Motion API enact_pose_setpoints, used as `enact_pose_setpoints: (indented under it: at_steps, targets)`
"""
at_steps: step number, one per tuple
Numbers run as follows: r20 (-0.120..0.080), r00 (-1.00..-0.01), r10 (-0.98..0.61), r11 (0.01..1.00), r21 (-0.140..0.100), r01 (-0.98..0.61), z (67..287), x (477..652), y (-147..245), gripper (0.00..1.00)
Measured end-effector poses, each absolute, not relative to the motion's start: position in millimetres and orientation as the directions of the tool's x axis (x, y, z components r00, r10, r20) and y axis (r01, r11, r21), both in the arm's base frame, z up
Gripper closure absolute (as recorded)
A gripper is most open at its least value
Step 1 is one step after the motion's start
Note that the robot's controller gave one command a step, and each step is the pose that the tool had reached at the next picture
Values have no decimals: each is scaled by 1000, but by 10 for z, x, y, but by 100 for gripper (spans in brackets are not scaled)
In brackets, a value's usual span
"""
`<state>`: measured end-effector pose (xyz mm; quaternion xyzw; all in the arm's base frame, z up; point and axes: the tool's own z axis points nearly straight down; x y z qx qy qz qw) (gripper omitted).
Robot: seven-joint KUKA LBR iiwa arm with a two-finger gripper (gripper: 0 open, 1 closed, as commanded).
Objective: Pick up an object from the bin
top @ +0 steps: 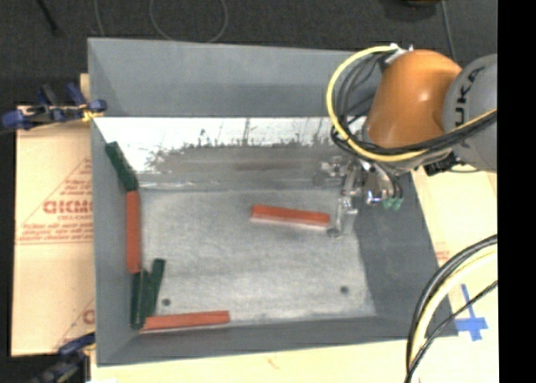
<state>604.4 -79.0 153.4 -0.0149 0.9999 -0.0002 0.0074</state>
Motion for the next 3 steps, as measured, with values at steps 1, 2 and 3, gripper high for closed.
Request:
enact_pose_setpoints:
  at_steps: [1,2,3]
  targets:
    - [-2,-995,-97,995,1,-97,761,6339,-369,0]
    - [-7,-996,-88,996,1,-88,808,6348,-394,100]
    - [-13,-997,-70,998,-4,-70,2680,5980,-568,100]
